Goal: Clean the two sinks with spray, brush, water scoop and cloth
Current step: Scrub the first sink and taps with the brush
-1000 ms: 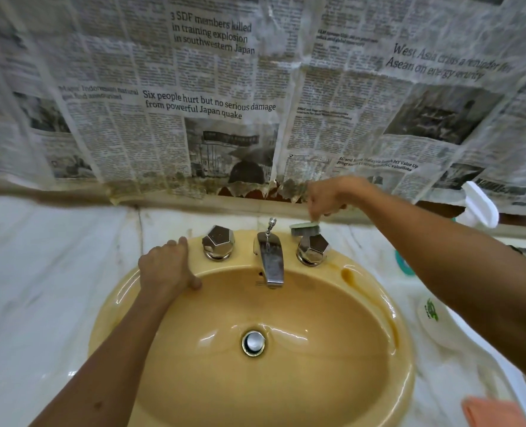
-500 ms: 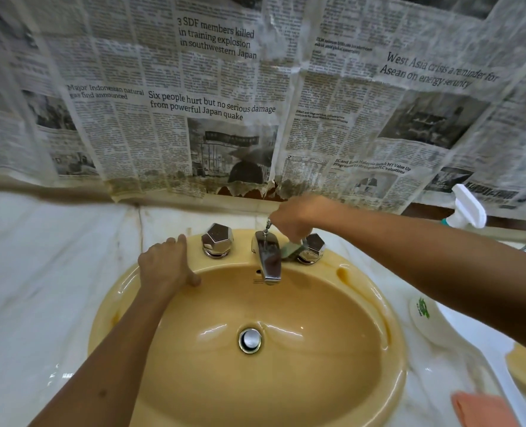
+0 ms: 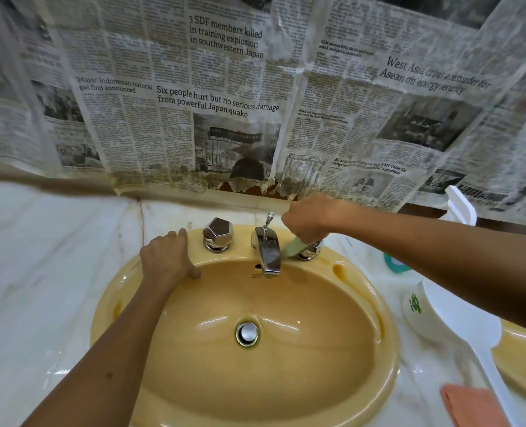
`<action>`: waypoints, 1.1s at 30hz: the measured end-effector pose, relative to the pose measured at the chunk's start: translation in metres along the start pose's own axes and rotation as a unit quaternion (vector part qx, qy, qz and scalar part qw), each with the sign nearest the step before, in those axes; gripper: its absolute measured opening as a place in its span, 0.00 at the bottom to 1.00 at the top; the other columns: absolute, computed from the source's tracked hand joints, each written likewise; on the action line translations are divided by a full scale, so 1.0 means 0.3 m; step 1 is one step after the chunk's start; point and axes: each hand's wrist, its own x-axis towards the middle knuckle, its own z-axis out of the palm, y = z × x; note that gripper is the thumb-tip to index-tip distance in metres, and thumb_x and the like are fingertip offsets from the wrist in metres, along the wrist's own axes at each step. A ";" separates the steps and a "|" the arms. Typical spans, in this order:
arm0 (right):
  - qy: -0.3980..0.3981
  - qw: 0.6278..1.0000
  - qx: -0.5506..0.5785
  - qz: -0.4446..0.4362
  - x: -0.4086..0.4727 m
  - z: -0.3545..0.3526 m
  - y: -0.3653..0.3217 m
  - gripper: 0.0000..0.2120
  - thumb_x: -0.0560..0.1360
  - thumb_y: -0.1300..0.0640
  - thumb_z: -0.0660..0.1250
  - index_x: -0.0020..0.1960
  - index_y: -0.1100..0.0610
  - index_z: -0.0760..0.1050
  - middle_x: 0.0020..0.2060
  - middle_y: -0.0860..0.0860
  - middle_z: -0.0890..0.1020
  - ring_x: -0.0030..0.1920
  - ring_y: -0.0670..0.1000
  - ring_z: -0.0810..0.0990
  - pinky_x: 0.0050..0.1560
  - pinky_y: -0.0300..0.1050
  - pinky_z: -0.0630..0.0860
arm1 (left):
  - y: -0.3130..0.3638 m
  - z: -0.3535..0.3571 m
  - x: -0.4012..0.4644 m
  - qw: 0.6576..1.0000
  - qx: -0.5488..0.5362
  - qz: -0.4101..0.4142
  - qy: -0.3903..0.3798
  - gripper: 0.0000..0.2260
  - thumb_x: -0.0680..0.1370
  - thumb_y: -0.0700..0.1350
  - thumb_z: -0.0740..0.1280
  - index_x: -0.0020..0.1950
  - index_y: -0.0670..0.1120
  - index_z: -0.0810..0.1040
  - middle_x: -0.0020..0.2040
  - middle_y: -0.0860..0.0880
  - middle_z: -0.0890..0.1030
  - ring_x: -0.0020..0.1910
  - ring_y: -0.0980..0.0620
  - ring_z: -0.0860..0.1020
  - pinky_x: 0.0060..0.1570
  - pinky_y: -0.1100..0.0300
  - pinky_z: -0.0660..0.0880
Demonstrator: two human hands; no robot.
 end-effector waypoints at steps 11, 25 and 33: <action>0.061 0.976 0.146 0.151 -0.109 0.158 -0.064 0.11 0.75 0.58 0.64 0.57 0.53 0.79 0.47 0.55 0.82 0.37 0.56 0.73 0.35 0.43 0.71 | -0.003 -0.001 -0.009 1.000 -0.011 0.003 0.001 0.37 0.63 0.62 0.78 0.66 0.50 0.69 0.59 0.50 0.78 0.58 0.46 0.77 0.43 0.57 0.67; 0.171 0.902 0.308 0.250 -0.178 0.481 -0.229 0.15 0.83 0.49 0.54 0.58 0.52 0.78 0.45 0.55 0.81 0.43 0.61 0.80 0.39 0.48 0.72 | 0.002 -0.005 -0.006 1.000 -0.005 0.003 0.003 0.36 0.63 0.64 0.77 0.63 0.49 0.69 0.60 0.50 0.78 0.59 0.47 0.77 0.43 0.56 0.68; 0.153 0.831 0.423 0.328 -0.061 0.436 -0.334 0.10 0.81 0.55 0.59 0.53 0.55 0.78 0.46 0.56 0.81 0.47 0.60 0.80 0.39 0.47 0.68 | -0.004 0.004 -0.007 1.000 -0.008 0.005 0.011 0.34 0.63 0.64 0.78 0.60 0.49 0.70 0.58 0.50 0.79 0.57 0.45 0.78 0.43 0.55 0.69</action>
